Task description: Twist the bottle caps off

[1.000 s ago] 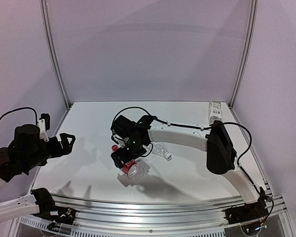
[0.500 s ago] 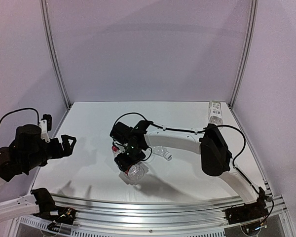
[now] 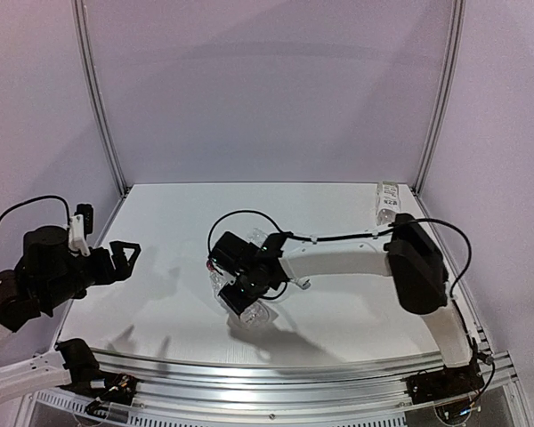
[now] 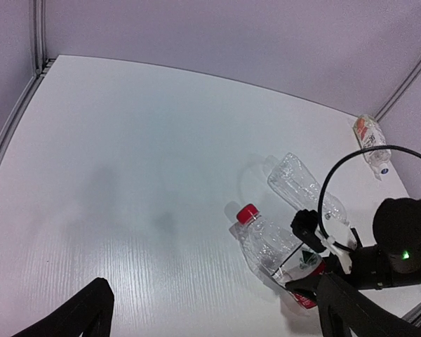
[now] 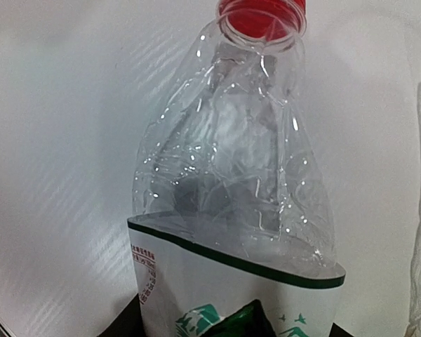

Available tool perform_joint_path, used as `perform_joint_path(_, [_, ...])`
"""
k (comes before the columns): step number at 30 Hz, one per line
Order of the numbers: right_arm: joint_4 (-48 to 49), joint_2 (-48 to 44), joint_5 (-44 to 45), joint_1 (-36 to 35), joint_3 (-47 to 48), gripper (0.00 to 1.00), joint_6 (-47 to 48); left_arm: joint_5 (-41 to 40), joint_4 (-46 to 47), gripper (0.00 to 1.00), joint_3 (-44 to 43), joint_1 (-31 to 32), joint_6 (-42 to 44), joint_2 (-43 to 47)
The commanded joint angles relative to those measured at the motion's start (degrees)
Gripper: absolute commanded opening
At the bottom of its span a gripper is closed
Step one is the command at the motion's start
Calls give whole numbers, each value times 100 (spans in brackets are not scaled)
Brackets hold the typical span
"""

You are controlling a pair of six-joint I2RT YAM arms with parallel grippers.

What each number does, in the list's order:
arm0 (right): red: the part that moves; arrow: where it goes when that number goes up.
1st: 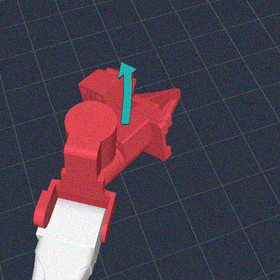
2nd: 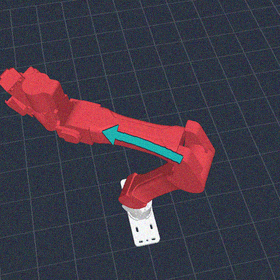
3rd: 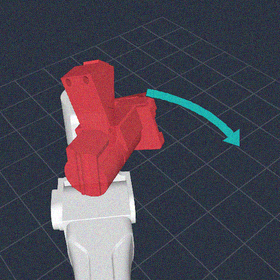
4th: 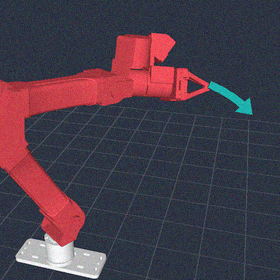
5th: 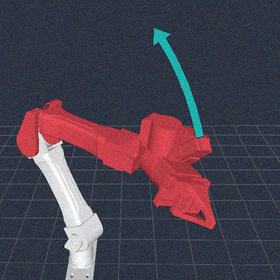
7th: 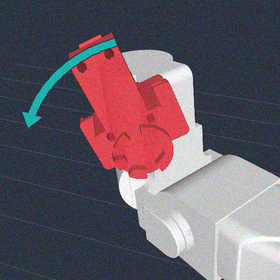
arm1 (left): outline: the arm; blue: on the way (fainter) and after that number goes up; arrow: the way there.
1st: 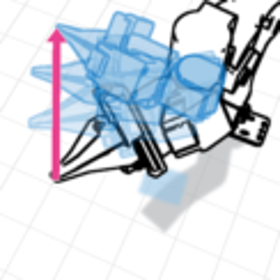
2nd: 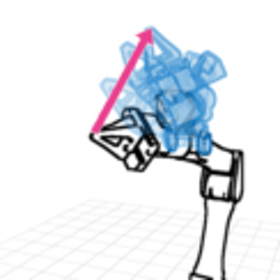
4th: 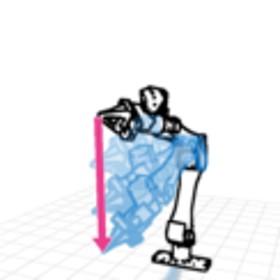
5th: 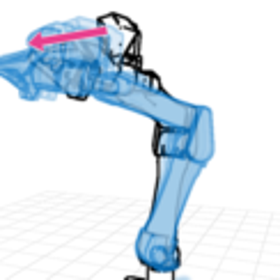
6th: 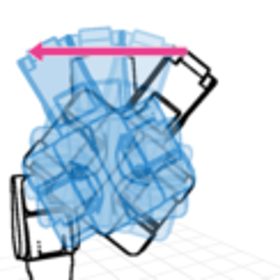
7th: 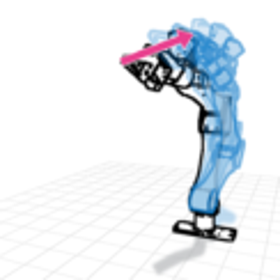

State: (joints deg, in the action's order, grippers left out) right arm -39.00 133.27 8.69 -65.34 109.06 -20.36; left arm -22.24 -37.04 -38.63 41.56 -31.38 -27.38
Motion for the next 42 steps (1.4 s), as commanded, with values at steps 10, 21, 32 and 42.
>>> perform_joint_path(10, [7534,-2741,-79,-118,-5572,56,1937,1725,2473,99,1021,18,555,205])
perform_joint_path(21, [9678,-2850,-536,-119,-6849,56,2546,4432,4365,97,557,-171,698,-1720])
perform_joint_path(32, [9873,-3277,-820,-124,-7386,54,2493,4677,4695,85,126,70,681,-2771])
perform_joint_path(42, [10350,-3254,-843,-122,-7626,53,2478,4370,5270,81,522,319,461,-2788])
